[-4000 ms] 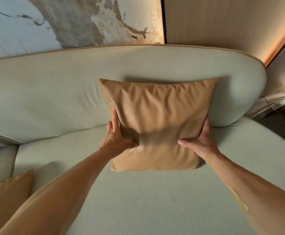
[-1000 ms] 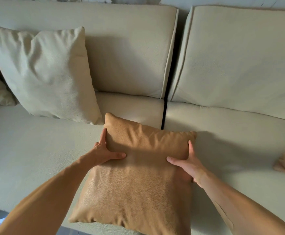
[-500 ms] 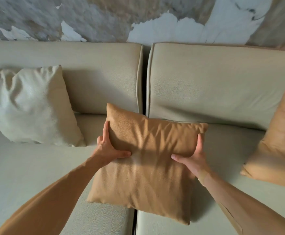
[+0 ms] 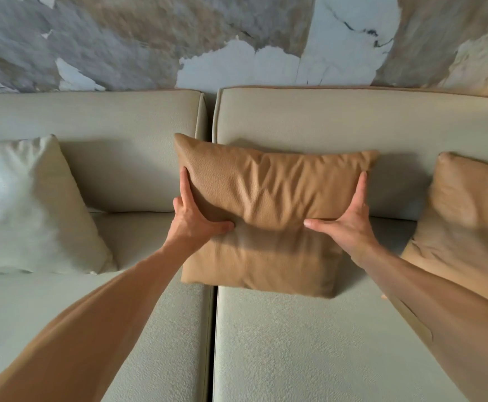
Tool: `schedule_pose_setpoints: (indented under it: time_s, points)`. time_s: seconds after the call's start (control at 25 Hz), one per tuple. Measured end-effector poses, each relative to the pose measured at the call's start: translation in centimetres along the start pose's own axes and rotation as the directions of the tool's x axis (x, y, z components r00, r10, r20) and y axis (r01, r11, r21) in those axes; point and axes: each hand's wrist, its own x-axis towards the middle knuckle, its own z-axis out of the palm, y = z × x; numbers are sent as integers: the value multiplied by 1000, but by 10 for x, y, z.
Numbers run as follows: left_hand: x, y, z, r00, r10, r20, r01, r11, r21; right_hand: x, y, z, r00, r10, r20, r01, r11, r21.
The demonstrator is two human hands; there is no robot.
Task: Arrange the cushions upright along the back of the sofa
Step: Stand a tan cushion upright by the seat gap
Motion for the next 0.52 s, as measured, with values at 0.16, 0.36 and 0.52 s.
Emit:
schedule_pose_setpoints:
  time_s: [0.16, 0.36, 0.52]
  points:
    - [6, 0, 6, 1000, -28, -2, 28, 999, 29, 8, 0, 3, 1000, -27, 0, 27, 1000, -11]
    - [10, -15, 9, 996, -92, 23, 90, 994, 68, 15, 7, 15, 998, -21, 67, 27, 996, -84]
    - [16, -21, 7, 996, -70, 51, 59, 980, 189, 18, 7, 21, 998, -33, 45, 44, 966, -255]
